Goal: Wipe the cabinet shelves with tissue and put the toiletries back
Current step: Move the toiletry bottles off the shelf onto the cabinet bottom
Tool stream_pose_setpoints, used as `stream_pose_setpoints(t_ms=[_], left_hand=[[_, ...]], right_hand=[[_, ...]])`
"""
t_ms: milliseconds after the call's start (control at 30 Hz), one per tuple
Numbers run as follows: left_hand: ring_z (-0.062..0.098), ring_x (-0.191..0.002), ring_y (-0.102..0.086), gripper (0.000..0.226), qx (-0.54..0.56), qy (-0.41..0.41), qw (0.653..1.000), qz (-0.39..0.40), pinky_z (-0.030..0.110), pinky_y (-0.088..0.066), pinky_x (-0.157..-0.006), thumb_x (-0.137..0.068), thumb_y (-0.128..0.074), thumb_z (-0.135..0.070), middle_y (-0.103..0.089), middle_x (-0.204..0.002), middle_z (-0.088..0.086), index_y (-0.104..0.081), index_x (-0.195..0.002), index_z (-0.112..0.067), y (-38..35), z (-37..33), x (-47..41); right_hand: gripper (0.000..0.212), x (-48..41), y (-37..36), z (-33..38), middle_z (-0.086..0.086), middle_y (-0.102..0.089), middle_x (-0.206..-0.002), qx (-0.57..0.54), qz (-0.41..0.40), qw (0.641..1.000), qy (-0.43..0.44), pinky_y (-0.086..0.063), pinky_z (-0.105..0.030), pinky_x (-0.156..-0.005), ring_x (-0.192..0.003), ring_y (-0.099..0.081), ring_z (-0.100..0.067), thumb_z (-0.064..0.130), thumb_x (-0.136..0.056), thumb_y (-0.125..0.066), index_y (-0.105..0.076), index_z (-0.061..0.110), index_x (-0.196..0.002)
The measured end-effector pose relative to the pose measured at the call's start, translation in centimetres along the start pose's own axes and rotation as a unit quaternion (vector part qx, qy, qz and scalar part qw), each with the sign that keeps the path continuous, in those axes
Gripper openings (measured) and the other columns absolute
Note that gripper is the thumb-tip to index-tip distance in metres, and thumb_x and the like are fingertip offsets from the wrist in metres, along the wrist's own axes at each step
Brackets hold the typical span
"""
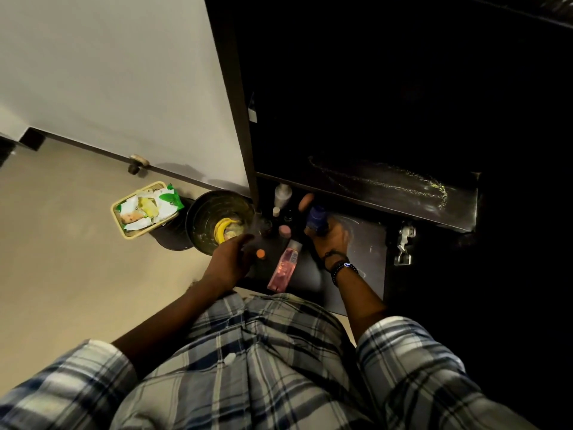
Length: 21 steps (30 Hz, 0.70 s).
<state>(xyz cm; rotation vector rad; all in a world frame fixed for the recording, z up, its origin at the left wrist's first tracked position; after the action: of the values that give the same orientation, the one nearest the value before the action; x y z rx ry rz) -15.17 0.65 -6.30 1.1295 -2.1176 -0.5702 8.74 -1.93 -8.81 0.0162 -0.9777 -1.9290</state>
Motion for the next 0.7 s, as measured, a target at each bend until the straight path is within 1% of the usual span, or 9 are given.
stream_pose_setpoints(t_ms=[67,133,200,267,400,533,600,633,700], left_hand=[[0.025,-0.099,-0.066,0.038,-0.002,-0.012,1.000,-0.007,0.036,-0.053,-0.081,-0.085,-0.065,-0.019,-0.068,-0.114,0.008,-0.058,-0.122,-0.014,0.1,0.1,0.2],[0.024,-0.098,-0.066,0.036,-0.003,-0.019,1.000,-0.015,0.031,-0.051,-0.079,-0.086,-0.063,-0.017,-0.067,-0.115,0.008,-0.058,-0.122,-0.013,0.3,0.2,0.4],[0.022,-0.096,-0.066,0.034,-0.001,-0.020,1.000,-0.021,0.027,-0.049,-0.077,-0.088,-0.061,-0.017,-0.067,-0.114,0.007,-0.058,-0.122,-0.012,0.4,0.2,0.6],[0.020,-0.095,-0.067,0.033,0.008,-0.025,0.999,-0.024,0.028,-0.049,-0.077,-0.090,-0.059,-0.016,-0.067,-0.115,0.006,-0.058,-0.123,-0.012,0.6,0.1,0.9],[0.020,-0.092,-0.067,0.031,0.004,-0.034,0.999,-0.027,0.025,-0.046,-0.074,-0.090,-0.058,-0.012,-0.067,-0.114,0.006,-0.058,-0.121,-0.012,0.7,0.0,1.1],[0.022,-0.094,-0.067,0.033,-0.004,-0.043,0.999,-0.012,0.028,-0.049,-0.075,-0.088,-0.058,-0.010,-0.067,-0.113,0.007,-0.058,-0.121,-0.013,1.0,0.2,1.4],[0.024,-0.094,-0.067,0.031,-0.010,-0.056,0.998,-0.012,0.028,-0.048,-0.074,-0.087,-0.059,-0.009,-0.068,-0.111,0.009,-0.059,-0.119,-0.012,1.3,0.1,1.6],[0.025,-0.094,-0.066,0.030,-0.010,-0.061,0.998,-0.015,0.027,-0.046,-0.074,-0.087,-0.059,-0.010,-0.069,-0.110,0.009,-0.060,-0.117,-0.011,1.5,0.1,1.6],[0.025,-0.094,-0.066,0.027,-0.007,-0.051,0.998,-0.021,0.026,-0.042,-0.074,-0.089,-0.059,-0.014,-0.069,-0.109,0.010,-0.061,-0.116,-0.011,1.9,0.0,1.5]], right_hand=[[0.028,-0.3,-0.3,0.4,-0.016,-0.070,-0.100,0.008,0.014,1.000,0.000,-0.049,-0.032,-0.076,-0.093,-0.064,-0.029,0.017,-0.077,-0.073,-0.066,0.006,-0.102],[0.030,-0.2,-0.6,0.8,-0.016,-0.069,-0.105,0.018,0.029,0.999,0.007,-0.049,-0.034,-0.081,-0.098,-0.063,-0.030,0.017,-0.078,-0.072,-0.066,0.007,-0.105],[0.032,-0.1,-0.8,0.9,-0.016,-0.069,-0.107,0.033,0.036,0.999,0.015,-0.046,-0.030,-0.080,-0.100,-0.063,-0.031,0.017,-0.077,-0.072,-0.065,0.007,-0.107],[0.031,0.0,-0.9,1.1,-0.016,-0.069,-0.106,0.048,0.042,0.998,0.019,-0.044,-0.027,-0.077,-0.098,-0.063,-0.031,0.018,-0.078,-0.071,-0.065,0.008,-0.106],[0.031,0.2,-0.8,1.5,-0.014,-0.069,-0.107,0.045,0.049,0.998,0.007,-0.050,-0.035,-0.083,-0.100,-0.063,-0.031,0.019,-0.077,-0.071,-0.065,0.011,-0.106],[0.039,0.8,-0.6,1.4,-0.010,-0.070,-0.107,0.031,0.051,0.998,-0.001,-0.051,-0.036,-0.086,-0.102,-0.063,-0.028,0.020,-0.072,-0.076,-0.063,0.017,-0.110],[0.047,1.2,-0.5,1.2,-0.007,-0.070,-0.105,0.024,0.049,0.998,-0.008,-0.052,-0.035,-0.085,-0.099,-0.063,-0.024,0.020,-0.069,-0.079,-0.062,0.018,-0.112],[0.048,1.6,-0.3,1.2,-0.005,-0.071,-0.100,0.020,0.046,0.999,-0.020,-0.053,-0.036,-0.085,-0.094,-0.063,-0.022,0.022,-0.067,-0.080,-0.061,0.019,-0.111],[0.044,2.5,0.1,1.0,-0.004,-0.067,-0.088,0.012,0.033,0.998,-0.043,-0.054,-0.035,-0.080,-0.083,-0.062,-0.021,0.023,-0.064,-0.079,-0.059,0.016,-0.103]])
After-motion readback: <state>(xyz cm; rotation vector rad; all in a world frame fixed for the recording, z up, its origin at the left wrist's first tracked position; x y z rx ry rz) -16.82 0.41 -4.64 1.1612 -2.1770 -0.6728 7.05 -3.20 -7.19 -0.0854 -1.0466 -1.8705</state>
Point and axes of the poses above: each hand's wrist, its own x-axis away from the middle knuckle, its own y-axis out of the back of the hand, z = x × y, the point moved 1 cm from there along -x, towards the middle knuckle
